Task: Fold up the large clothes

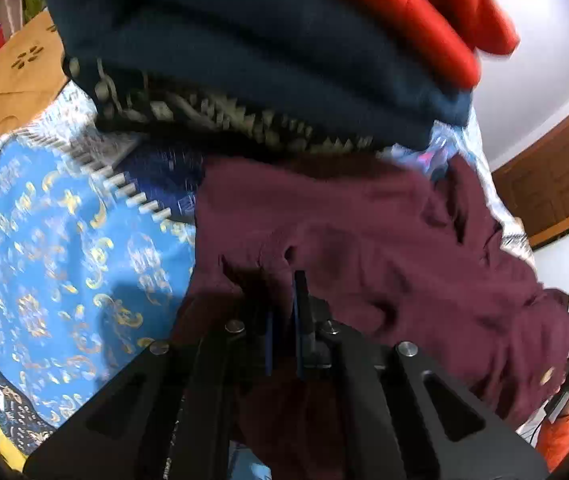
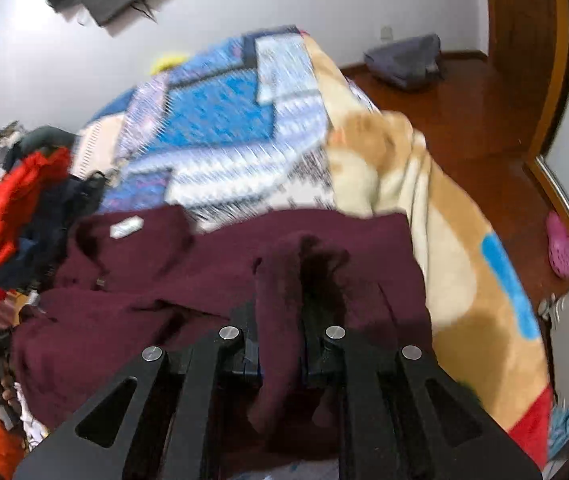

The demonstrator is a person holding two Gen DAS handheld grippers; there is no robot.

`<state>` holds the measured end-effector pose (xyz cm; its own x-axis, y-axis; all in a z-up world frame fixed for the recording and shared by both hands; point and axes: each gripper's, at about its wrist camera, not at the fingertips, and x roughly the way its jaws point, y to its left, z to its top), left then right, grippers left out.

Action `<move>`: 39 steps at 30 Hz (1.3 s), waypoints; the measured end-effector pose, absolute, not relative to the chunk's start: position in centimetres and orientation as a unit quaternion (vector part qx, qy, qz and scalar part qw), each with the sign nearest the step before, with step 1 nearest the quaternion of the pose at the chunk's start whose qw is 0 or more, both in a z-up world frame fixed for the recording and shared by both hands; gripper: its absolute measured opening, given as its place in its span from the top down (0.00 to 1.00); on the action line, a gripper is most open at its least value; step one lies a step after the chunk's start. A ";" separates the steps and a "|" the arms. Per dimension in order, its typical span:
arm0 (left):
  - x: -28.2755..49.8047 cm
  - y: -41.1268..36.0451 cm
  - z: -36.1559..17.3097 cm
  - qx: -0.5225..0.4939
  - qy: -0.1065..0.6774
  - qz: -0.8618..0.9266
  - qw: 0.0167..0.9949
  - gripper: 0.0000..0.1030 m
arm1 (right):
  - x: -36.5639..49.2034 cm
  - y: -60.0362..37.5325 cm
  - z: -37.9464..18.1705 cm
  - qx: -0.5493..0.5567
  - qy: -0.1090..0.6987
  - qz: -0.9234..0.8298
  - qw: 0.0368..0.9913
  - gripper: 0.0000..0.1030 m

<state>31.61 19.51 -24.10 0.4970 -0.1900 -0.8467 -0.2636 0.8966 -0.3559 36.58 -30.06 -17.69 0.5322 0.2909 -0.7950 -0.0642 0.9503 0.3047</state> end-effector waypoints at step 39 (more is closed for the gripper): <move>22.6 14.0 -20.9 -0.203 0.521 -0.078 0.825 0.80 | 26.4 -24.9 -15.3 0.102 0.477 0.188 0.852 0.79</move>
<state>22.64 14.02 -20.92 0.4444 -0.3415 -0.8282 -0.0826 0.9049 -0.4175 26.35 -24.91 -15.27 0.4738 0.4173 -0.7755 -0.2223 0.9088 0.3532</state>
